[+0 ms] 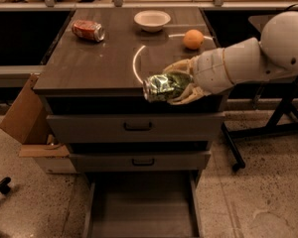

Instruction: Pick green can from bottom drawer and place on counter

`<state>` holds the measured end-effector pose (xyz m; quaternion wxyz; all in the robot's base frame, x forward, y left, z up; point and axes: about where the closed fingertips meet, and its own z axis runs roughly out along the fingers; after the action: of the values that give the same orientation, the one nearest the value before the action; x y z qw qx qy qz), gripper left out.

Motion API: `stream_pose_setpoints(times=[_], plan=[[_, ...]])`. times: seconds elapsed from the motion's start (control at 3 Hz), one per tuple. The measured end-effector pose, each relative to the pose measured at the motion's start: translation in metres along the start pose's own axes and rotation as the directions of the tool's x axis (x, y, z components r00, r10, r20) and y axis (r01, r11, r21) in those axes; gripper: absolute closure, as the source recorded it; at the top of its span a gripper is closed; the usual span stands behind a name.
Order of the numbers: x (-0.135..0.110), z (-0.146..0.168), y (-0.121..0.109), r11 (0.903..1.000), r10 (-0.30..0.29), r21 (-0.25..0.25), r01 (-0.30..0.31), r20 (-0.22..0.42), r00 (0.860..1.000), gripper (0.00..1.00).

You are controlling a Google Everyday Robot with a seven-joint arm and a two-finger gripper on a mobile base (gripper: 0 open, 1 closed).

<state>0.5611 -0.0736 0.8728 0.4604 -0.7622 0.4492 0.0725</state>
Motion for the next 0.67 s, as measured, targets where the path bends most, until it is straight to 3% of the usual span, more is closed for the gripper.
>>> stream_pose_setpoints(times=[0.33, 0.67], plan=[[-0.0156, 0.0162, -0.0283, 0.9995, -0.022, 0.024, 0.021, 0.040, 0.999, 1.00], [-0.0156, 0.0163, -0.0283, 0.9995, -0.021, 0.024, 0.021, 0.040, 0.999, 1.00]])
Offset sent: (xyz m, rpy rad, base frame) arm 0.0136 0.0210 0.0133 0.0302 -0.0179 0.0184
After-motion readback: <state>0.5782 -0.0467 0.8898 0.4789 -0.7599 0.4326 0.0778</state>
